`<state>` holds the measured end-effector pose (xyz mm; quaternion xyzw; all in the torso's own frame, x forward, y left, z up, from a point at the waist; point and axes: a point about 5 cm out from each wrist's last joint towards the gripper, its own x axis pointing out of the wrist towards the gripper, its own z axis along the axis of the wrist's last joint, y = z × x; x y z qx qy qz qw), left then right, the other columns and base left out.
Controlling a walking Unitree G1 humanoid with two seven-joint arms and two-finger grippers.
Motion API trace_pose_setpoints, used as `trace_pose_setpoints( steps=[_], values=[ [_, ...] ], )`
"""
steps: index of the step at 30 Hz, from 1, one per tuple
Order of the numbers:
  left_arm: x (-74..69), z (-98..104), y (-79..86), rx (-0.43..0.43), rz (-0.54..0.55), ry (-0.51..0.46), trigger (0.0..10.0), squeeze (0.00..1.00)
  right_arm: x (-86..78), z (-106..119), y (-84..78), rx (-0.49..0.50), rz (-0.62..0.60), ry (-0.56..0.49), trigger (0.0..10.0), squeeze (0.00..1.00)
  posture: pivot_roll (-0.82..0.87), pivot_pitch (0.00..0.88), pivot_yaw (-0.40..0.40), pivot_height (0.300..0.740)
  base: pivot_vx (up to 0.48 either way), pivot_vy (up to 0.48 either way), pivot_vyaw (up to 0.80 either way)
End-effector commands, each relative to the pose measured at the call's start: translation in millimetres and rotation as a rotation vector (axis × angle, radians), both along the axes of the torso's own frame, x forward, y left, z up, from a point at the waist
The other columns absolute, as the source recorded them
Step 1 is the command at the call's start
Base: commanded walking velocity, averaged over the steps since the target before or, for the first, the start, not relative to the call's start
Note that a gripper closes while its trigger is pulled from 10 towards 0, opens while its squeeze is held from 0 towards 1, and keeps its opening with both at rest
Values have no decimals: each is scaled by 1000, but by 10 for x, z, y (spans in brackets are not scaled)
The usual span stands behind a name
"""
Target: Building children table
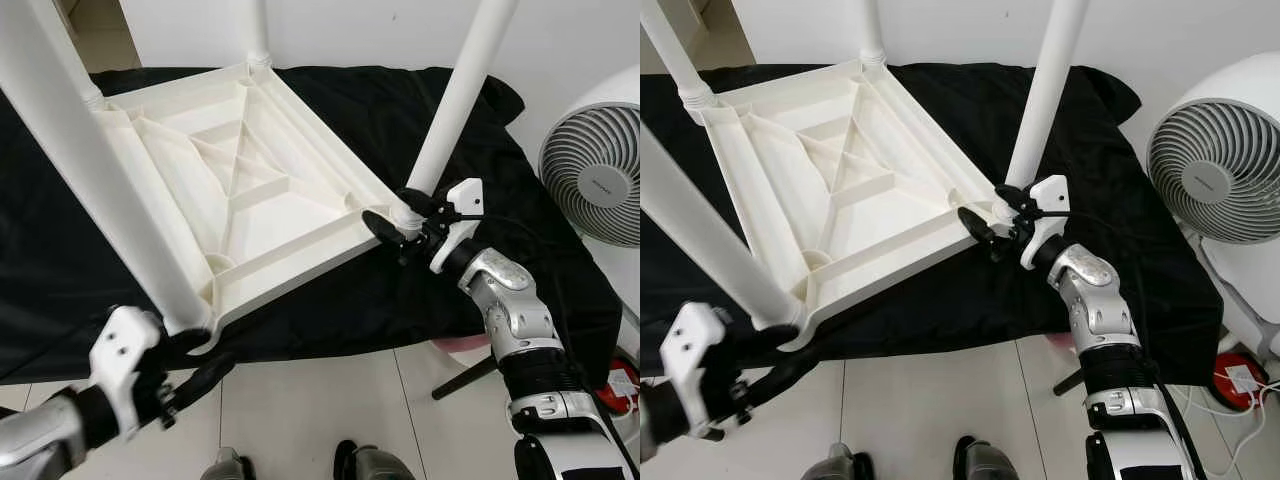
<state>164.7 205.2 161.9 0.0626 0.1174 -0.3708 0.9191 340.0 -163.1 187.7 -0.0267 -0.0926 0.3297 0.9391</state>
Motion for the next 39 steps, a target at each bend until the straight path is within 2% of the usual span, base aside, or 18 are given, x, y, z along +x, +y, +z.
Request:
trace_pose_setpoints(
  steps=[1, 4, 5, 6, 10, 13, 16, 17, 19, 23, 25, 27, 29, 30, 31, 33, 38, 39],
  values=[
    [-36, 6, 65, 18, 10, 15, 10000, 0, 6, 34, -96, 22, -50, -20, 10000, 0, 1, 150, -26, 740, 0, 0, 0],
    [-55, 3, 110, 33, 22, 25, 10000, 0, 6, 26, -108, 28, -53, -20, 10000, 0, 1, 150, -26, 740, 0, 0, 0],
    [-69, 28, 304, 75, 71, 43, 10000, 0, -29, 11, -80, 32, -18, -20, 10000, 0, 1, 152, -24, 740, 0, 0, 0],
    [-69, 28, 304, 75, 71, 43, 10000, 0, -29, 11, -80, 32, -18, -20, 10000, 0, 1, 152, -24, 740, 0, 0, 0],
    [-40, 98, 669, 143, 187, 42, 10000, 0, -93, -7, -10, 25, 41, -18, 10000, 0, -5, 153, -15, 740, 0, 0, 0],
    [-32, 105, 721, 156, 206, 40, 10000, 0, -107, -15, 2, 28, 49, -12, 10000, 0, -5, 153, -15, 740, 0, 0, 0],
    [135, 122, 904, 202, 321, -14, 10000, 0, -186, -67, 72, 25, 103, 10, 10000, 0, -5, 153, -12, 740, 0, 0, 0],
    [135, 122, 904, 202, 321, -14, 10000, 0, -186, -67, 72, 25, 103, 10, 10000, 0, -5, 153, -12, 740, 0, 0, 0],
    [318, 123, 978, 230, 394, -71, 10000, 0, -239, -116, 125, 19, 126, 24, 10000, 0, -10, 154, -12, 740, 0, 0, 0],
    [401, 129, 983, 253, 419, -101, 10000, 0, -252, -128, 134, 16, 122, 23, 10000, 0, -10, 154, -12, 740, 0, 0, 0],
    [566, 183, 880, 236, 429, -157, 10000, 0, -307, -141, 144, 30, 118, 28, 10000, 0, -10, 154, -12, 740, 0, 0, 0],
    [626, 221, 789, 208, 408, -181, 10000, 0, -349, -155, 145, 36, 121, 34, 10000, 0, -40, 151, 2, 740, 0, 0, 0],
    [626, 221, 789, 208, 408, -181, 10000, 0, -349, -155, 145, 36, 121, 34, 10000, 0, -40, 151, 2, 740, 0, 0, 0],
    [654, 249, 674, 191, 367, -199, 10000, 0, -384, -174, 135, 35, 111, 38, 10000, 0, -40, 151, 2, 740, 0, 0, 0],
    [654, 249, 674, 191, 367, -199, 10000, 0, -384, -174, 135, 35, 111, 38, 10000, 0, -40, 151, 2, 740, 0, 0, 0],
    [666, 274, 446, 158, 284, -213, 10000, 0, -414, -205, 125, 54, 48, 38, 10000, 0, -54, 148, 9, 740, 0, 0, 0],
    [670, 271, 370, 153, 256, -219, 10000, 0, -418, -215, 141, 54, 19, 32, 10000, 0, -52, 143, 12, 740, 0, 0, 0],
    [675, 269, 292, 140, 239, -220, 10000, 0, -408, -221, 175, 62, -11, 28, 10000, 0, -52, 143, 12, 740, 0, 0, 0]
  ],
)
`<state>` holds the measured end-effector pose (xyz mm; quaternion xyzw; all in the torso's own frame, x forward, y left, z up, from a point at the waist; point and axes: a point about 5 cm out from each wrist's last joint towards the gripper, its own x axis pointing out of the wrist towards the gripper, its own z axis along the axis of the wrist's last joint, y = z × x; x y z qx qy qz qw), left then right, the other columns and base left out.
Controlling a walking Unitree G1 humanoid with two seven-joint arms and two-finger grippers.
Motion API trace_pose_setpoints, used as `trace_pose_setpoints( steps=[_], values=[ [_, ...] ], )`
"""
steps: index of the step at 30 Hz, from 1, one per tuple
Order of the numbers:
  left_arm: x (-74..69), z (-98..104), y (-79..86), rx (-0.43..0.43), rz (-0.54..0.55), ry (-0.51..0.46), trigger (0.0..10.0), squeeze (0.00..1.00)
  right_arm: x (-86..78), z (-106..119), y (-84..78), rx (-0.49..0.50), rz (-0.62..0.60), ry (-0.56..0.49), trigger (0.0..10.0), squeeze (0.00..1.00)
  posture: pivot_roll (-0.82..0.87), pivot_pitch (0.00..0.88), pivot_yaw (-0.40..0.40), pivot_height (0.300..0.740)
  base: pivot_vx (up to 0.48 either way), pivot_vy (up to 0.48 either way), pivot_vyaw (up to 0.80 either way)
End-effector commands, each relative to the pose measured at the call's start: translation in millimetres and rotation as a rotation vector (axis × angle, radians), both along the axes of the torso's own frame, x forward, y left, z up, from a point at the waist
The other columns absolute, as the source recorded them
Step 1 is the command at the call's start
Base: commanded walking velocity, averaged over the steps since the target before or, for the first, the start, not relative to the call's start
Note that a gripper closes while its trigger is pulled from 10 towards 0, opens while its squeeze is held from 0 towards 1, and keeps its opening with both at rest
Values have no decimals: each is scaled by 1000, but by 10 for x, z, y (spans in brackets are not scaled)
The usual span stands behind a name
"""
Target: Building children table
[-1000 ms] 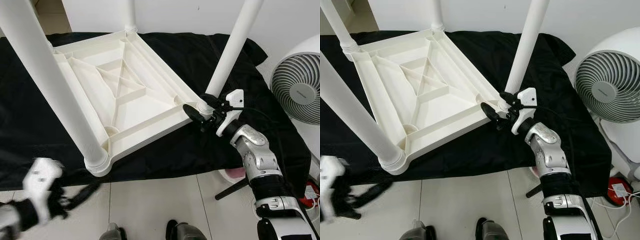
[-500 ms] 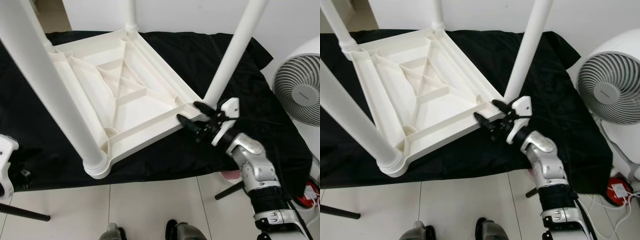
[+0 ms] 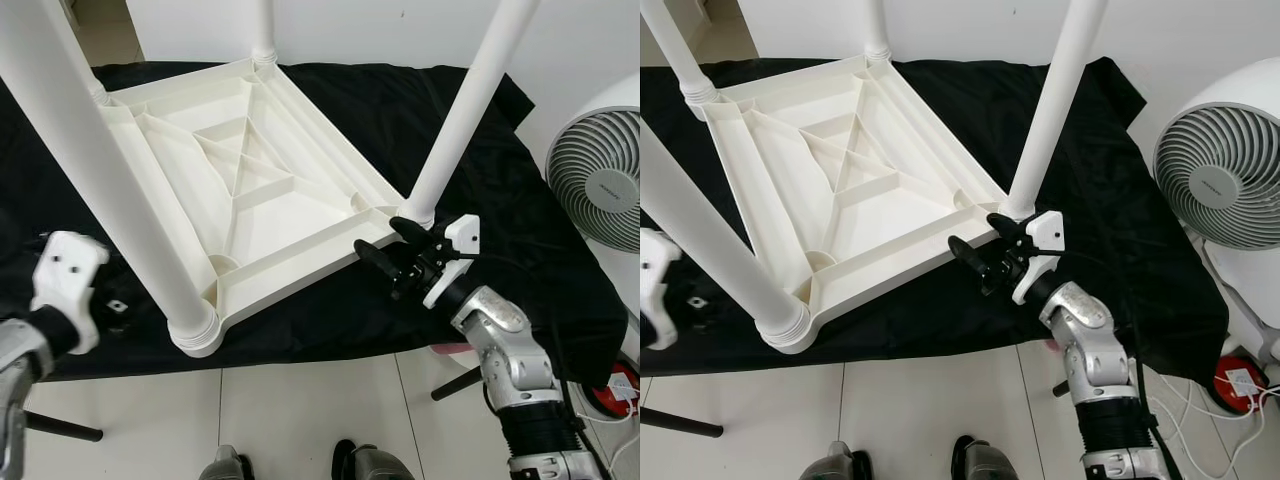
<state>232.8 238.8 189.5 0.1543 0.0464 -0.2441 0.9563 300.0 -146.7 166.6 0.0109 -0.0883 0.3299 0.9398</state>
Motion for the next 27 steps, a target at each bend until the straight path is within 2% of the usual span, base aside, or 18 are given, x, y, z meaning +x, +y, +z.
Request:
trace_pose_setpoints(
  steps=[1, 2, 4, 5, 7, 8, 12, 14, 17, 19, 21, 22, 23, 27],
  values=[
    [-5, -8, -43, -3, 7, 3, 10000, 0, -9, -10, 12, -6, -18, -4, 10000, 0, -52, 143, 12, 740, 0, 0, 0],
    [-5, -8, -43, -3, 7, 3, 10000, 0, -9, -10, 12, -6, -18, -4, 10000, 0, -52, 143, 12, 740, 0, 0, 0],
    [-15, -15, -310, -37, -61, -7, 10000, 0, 37, -55, 117, 7, -170, -11, 10000, 0, -30, 134, -1, 740, 0, 0, 0],
    [-15, -15, -310, -37, -61, -7, 10000, 0, 37, -55, 117, 7, -170, -11, 10000, 0, -30, 134, -1, 740, 0, 0, 0],
    [-31, -19, -541, -58, -120, -13, 10000, 0, 35, -141, 155, 3, -342, 11, 10000, 0, -26, 135, -10, 740, 0, 0, 0],
    [-33, -20, -598, -64, -133, -17, 10000, 0, 20, -181, 171, 3, -379, 28, 10000, 0, -26, 135, -10, 740, 0, 0, 0],
    [-30, -21, -642, -77, -137, -16, 10000, 0, 4, -217, 192, -1, -410, 41, 10000, 0, -26, 136, -12, 740, 0, 0, 0],
    [-31, -4, -805, -108, -173, -27, 10000, 0, 13, -386, 303, -3, -472, 128, 10000, 0, -22, 130, -15, 740, 0, 0, 0],
    [-39, 6, -855, -109, -186, -31, 10000, 0, 33, -426, 313, -11, -502, 144, 10000, 0, -17, 131, -16, 740, 0, 0, 0],
    [-42, 13, -897, -114, -192, -33, 10000, 0, 70, -459, 322, -10, -523, 163, 10000, 0, -16, 130, -12, 740, 0, 0, 0],
    [-47, 25, -977, -118, -205, -37, 10000, 0, 160, -500, 293, -3, -592, 195, 10000, 0, -16, 127, -6, 740, 0, 0, 0],
    [-47, 25, -977, -118, -205, -37, 10000, 0, 160, -500, 293, -3, -592, 195, 10000, 0, -16, 127, -6, 740, 0, 0, 0],
    [-39, 52, -1056, -136, -218, -47, 10000, 0, 237, -495, 273, 5, -639, 201, 10000, 0, -13, 125, -5, 740, 0, 0, 0],
    [-18, 42, -1083, -137, -216, -50, 10000, 0, 280, -420, 289, 20, -639, 170, 10000, 0, -13, 124, -5, 740, 0, 0, 0]
  ],
)
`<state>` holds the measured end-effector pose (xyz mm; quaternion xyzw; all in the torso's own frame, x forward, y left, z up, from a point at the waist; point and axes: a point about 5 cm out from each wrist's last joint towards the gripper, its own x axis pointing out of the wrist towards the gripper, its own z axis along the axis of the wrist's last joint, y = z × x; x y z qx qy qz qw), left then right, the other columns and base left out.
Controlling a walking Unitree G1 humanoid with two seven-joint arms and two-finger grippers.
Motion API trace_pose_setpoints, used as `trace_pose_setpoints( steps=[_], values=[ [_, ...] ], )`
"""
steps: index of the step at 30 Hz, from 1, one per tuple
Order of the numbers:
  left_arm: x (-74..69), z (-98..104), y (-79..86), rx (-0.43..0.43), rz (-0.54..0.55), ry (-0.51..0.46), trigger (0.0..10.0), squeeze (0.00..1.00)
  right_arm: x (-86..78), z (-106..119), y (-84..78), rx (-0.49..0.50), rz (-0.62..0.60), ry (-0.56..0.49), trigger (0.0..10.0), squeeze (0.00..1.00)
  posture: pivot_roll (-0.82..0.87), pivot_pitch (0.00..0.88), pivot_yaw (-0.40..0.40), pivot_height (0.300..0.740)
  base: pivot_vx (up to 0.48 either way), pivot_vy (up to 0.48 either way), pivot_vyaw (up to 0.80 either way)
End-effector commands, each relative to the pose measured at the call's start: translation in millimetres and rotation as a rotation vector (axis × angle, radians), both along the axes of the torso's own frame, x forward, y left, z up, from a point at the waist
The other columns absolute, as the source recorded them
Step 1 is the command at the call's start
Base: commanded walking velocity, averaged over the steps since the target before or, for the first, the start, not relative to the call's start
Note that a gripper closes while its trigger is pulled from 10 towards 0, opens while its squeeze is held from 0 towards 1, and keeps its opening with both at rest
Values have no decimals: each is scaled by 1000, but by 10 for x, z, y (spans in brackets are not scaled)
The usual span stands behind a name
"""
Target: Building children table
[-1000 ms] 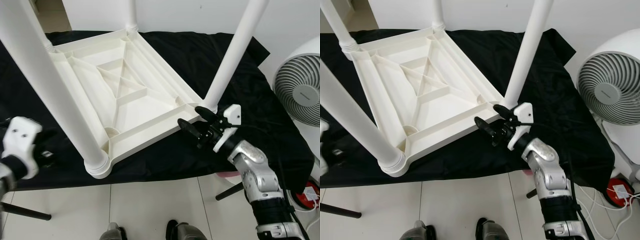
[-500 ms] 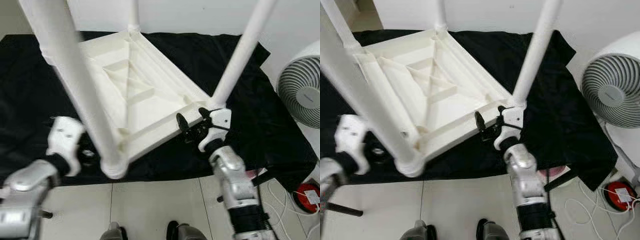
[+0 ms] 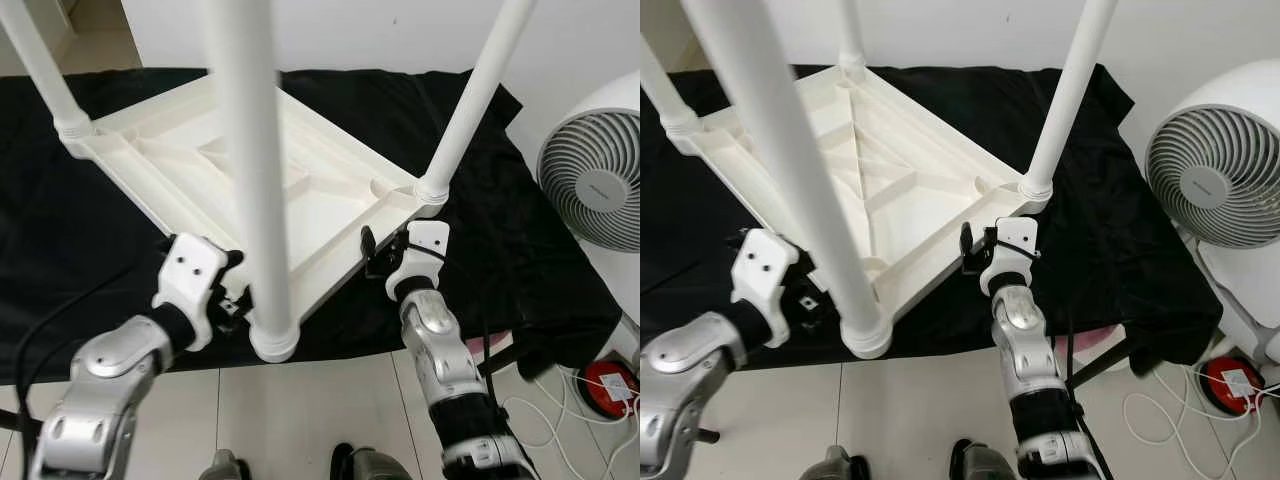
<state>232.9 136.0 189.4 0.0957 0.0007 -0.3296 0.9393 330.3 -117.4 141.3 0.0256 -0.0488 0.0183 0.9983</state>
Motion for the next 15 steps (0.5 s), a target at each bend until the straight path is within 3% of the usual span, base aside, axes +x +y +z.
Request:
trace_pose_setpoints(
  steps=[1, 4, 6, 13, 14, 15],
  values=[
    [-19, 43, -56, -1, -34, -22, 10000, 0, -23, -168, -5, -13, -5, 74, 10000, 0, -13, 124, -5, 740, 0, 0, 0],
    [17, -61, 26, 42, -8, 0, 10000, 0, -34, -60, 25, 2, 32, 12, 10000, 0, -15, 125, -2, 740, 0, 0, 0],
    [100, -204, 215, 161, 47, 7, 10000, 0, -78, 20, 20, 9, 72, -40, 10000, 0, -19, 130, 2, 740, 0, 0, 0],
    [190, -282, 371, 237, 62, 3, 10000, 0, -127, 108, -8, 31, 109, -101, 10000, 0, -26, 133, 7, 740, 0, 0, 0],
    [226, -290, 425, 238, 61, 4, 10000, 1000, -146, 146, -21, 35, 122, -125, 10000, 0, -29, 134, 10, 740, 0, 0, 0],
    [269, -286, 493, 245, 70, -1, 10000, 1000, -156, 174, -39, 37, 127, -144, 10000, 0, -38, 133, 14, 740, 0, 0, 0]
  ],
)
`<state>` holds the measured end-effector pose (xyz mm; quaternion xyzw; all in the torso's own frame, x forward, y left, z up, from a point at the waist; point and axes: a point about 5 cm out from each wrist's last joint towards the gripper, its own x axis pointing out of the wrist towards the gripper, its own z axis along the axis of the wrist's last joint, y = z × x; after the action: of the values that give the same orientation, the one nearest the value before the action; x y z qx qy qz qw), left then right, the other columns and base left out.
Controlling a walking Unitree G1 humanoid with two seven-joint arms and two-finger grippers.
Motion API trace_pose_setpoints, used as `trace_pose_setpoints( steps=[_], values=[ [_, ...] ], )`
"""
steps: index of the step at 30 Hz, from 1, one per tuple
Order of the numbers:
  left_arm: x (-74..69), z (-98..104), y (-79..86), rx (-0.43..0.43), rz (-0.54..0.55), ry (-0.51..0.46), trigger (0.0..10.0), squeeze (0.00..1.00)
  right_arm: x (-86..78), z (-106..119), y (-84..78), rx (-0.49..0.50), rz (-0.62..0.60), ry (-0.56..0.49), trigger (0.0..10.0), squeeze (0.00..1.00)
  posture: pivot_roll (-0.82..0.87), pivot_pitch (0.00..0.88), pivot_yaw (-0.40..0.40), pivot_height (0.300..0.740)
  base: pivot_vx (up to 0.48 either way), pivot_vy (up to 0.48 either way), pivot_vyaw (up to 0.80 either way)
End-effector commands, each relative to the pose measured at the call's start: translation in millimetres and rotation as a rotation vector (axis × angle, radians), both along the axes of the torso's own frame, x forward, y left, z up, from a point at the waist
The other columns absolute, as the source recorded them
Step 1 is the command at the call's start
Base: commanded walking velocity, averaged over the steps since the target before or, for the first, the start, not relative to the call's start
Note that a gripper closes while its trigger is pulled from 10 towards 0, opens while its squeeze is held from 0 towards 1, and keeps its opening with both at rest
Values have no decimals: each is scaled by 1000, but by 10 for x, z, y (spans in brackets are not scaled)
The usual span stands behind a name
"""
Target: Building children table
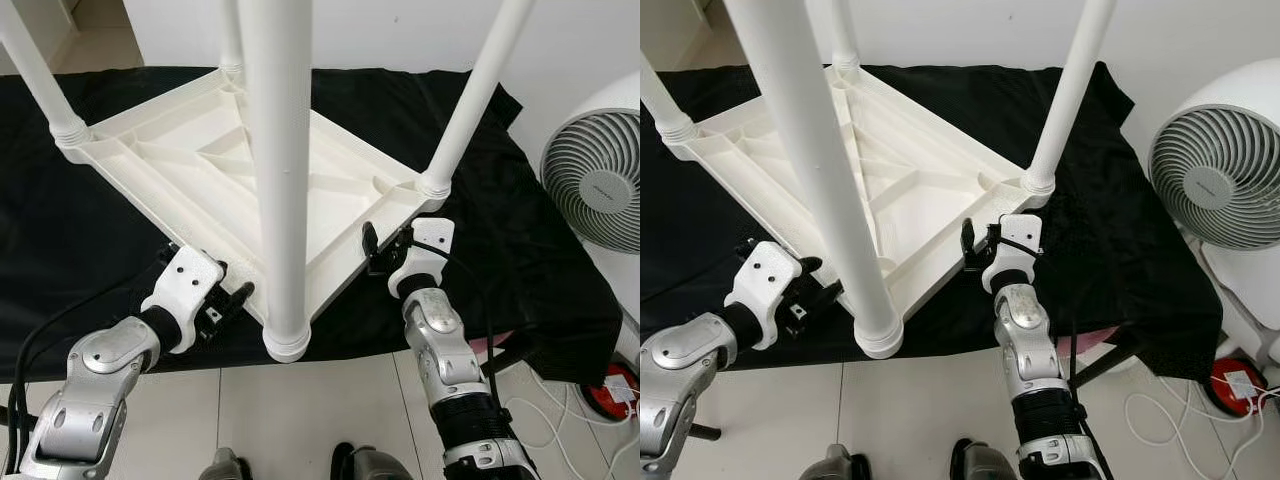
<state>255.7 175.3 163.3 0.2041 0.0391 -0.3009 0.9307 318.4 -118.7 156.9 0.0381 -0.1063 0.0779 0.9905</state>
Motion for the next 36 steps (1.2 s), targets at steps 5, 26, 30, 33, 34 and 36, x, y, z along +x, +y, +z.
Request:
trace_pose_setpoints(
  steps=[5, 26, 30, 33, 34, 36],
  values=[
    [129, 57, 282, 23, -11, -17, 10000, 1000, -52, 18, -111, -5, 4, -42, 10000, 0, -46, 135, 21, 740, 0, 0, 0],
    [132, -99, 415, 276, -387, 113, 10000, 0, -75, -5, -193, -36, 24, -38, 10000, 0, -51, 138, 30, 740, 0, 0, 0],
    [268, -160, 423, 401, -420, 85, 10000, 0, -75, -16, -191, -35, 20, -35, 10000, 0, -60, 134, 40, 740, 0, 0, 0],
    [315, -151, 415, 407, -427, 79, 10000, 0, -80, -19, -184, -31, 18, -36, 10000, 0, -67, 134, 44, 740, 0, 0, 0],
    [349, -121, 410, 403, -431, 70, 10000, 0, -90, -22, -178, -30, 16, -36, 10000, 0, -74, 132, 52, 740, 0, 0, 0],
    [372, -99, 407, 401, -434, 62, 10000, 0, -97, -25, -175, -29, 15, -37, 10000, 0, -74, 132, 52, 740, 0, 0, 0]
  ],
)
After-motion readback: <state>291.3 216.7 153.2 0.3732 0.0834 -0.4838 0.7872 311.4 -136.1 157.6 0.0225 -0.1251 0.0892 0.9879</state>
